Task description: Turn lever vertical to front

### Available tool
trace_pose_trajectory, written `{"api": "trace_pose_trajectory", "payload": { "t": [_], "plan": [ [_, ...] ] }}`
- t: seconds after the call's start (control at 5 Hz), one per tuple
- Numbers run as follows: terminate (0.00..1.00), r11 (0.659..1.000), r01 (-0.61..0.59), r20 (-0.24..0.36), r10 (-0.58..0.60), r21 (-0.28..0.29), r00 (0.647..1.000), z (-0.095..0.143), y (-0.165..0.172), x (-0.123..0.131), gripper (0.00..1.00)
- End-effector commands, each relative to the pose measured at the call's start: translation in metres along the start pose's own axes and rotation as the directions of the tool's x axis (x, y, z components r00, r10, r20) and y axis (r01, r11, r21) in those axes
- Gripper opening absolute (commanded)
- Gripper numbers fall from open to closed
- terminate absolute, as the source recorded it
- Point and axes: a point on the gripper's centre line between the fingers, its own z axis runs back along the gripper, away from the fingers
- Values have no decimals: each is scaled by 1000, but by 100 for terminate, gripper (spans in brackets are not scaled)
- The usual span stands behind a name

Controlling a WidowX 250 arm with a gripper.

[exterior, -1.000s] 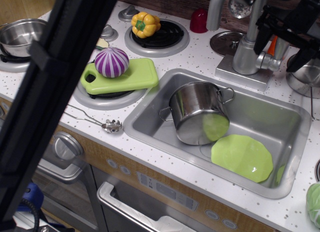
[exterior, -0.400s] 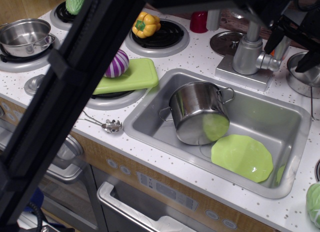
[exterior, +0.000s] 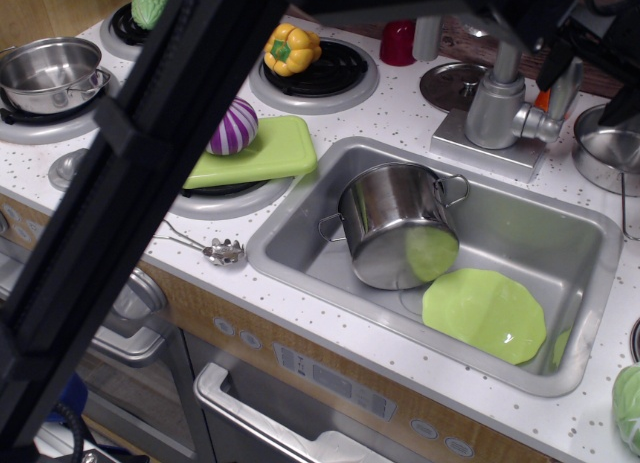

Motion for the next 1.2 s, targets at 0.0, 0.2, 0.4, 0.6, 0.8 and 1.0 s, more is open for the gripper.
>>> {"api": "trace_pose_trajectory", "payload": {
  "t": [0.0,0.2,0.4,0.6,0.8,1.0],
  "plan": [
    [0,1000,-13,86,15,-20,996,13,19,28,100],
    [0,999,-19,94,22,-34,995,10,19,33,100],
    [0,998,-47,88,50,-39,995,13,12,30,0],
    [0,997,-73,69,76,-37,995,20,7,22,0],
    [0,994,-109,41,110,-30,993,29,1,3,0],
    [0,989,-142,7,143,-44,990,32,-1,-19,0]
  ]
}}
